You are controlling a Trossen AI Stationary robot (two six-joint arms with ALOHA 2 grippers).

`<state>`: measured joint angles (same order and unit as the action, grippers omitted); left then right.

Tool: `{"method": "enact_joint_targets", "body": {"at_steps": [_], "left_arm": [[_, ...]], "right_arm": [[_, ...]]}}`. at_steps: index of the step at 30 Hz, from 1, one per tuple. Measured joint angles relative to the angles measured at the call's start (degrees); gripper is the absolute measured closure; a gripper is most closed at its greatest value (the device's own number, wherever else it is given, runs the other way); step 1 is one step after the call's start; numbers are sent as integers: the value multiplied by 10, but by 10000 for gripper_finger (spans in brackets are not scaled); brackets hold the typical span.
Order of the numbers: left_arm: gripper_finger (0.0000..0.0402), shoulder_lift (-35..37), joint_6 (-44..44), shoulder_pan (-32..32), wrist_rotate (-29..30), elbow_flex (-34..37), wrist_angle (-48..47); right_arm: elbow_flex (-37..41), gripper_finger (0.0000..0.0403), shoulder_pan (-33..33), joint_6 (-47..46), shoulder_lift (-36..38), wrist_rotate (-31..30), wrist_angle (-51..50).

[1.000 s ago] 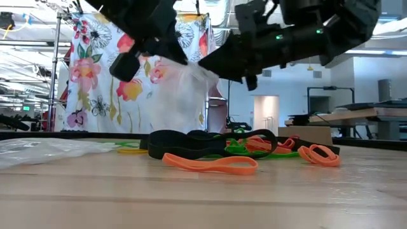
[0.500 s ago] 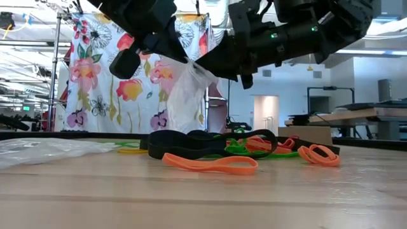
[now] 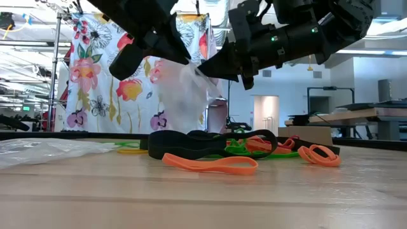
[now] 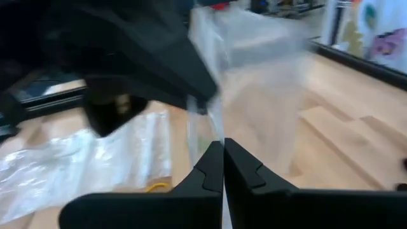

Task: Sort rubber bands
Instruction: Open the transparent zip bag

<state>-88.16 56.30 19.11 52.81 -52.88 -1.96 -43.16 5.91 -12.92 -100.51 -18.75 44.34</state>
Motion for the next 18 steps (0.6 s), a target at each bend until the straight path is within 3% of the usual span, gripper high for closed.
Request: {"method": "enact_joint_targets", "body": {"at_steps": [8,12,18], "left_arm": [[264,16,-201,16,14,-24,31],[254,21,-295,1,15,-53,23],[254,20,-340,-30,27,-56,-33]], "right_arm": [[0,402,0,12,0,-56,-9],[0,402,1,15,0,-69,-8],[0,403,1,16,0,-69,-10]]}}
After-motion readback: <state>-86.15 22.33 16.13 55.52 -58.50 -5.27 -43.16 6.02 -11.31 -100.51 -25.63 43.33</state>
